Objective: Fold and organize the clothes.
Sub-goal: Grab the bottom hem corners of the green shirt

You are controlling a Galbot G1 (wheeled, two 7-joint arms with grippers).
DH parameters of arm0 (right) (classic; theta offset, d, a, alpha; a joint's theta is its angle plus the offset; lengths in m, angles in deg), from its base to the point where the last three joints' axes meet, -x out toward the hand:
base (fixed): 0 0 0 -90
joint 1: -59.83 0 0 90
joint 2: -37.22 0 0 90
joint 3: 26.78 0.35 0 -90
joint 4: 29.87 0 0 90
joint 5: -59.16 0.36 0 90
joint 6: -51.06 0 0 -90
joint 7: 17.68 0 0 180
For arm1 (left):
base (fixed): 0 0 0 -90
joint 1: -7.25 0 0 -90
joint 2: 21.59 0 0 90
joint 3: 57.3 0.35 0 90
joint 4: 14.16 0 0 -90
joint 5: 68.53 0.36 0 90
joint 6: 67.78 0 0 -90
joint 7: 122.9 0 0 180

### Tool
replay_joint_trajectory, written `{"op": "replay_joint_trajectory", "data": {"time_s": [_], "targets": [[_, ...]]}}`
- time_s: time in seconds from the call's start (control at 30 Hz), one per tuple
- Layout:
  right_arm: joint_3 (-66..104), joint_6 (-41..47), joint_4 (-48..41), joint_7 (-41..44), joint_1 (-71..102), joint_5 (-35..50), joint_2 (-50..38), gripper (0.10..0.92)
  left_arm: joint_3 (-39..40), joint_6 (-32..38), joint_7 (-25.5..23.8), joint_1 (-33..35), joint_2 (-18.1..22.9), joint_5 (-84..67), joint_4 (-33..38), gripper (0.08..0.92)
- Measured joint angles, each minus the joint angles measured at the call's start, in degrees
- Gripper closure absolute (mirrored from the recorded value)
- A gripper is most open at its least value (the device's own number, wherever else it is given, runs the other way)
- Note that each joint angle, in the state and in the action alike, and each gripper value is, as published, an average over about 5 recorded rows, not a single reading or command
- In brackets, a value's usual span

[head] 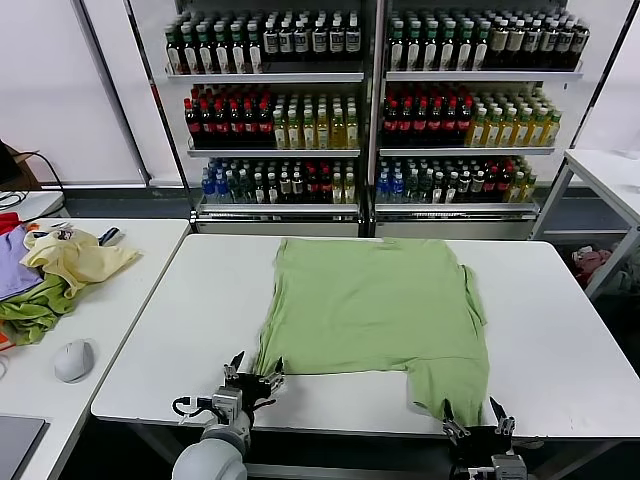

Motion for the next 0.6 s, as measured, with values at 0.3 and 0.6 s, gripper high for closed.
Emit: {"op": "replay_joint_trajectory", "data": {"time_s": [0.3,0.6], "targets": [[-0.32,0.81,-0.51,-0.63,-0.33,3.25,-0.14,0.646,0.04,-0.90,0.41,1.08,-0.34,-2.98,0.50,0.571],[-0.77,-0.33,-0.29,0.42,-0.72,5.29,-0.93,0.884,0.11,-1.09,-0.17,2.48,-0.45,-5.34,1.22,0.828]]}}
